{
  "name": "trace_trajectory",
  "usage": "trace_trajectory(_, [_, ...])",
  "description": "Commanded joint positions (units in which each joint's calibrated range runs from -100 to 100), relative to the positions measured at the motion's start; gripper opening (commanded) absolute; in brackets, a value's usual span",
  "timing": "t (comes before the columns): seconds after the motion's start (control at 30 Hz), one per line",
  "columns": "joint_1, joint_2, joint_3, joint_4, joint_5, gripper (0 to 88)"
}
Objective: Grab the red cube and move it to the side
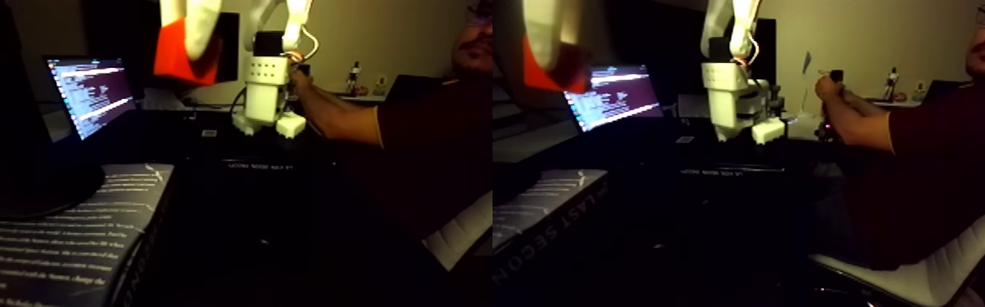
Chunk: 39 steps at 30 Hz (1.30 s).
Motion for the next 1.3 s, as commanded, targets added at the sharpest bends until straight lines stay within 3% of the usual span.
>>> trace_trajectory(0.0, [0.53, 2.08, -1.41, -1.59, -3.85, 2.6])
trace_trajectory(0.33, [3.94, 9.73, -1.23, -12.15, -11.51, 2.6])
trace_trajectory(0.77, [7.60, 19.39, -1.41, -19.92, -10.97, 2.6])
trace_trajectory(1.27, [8.77, 20.74, -1.14, -18.32, -7.35, 2.7])
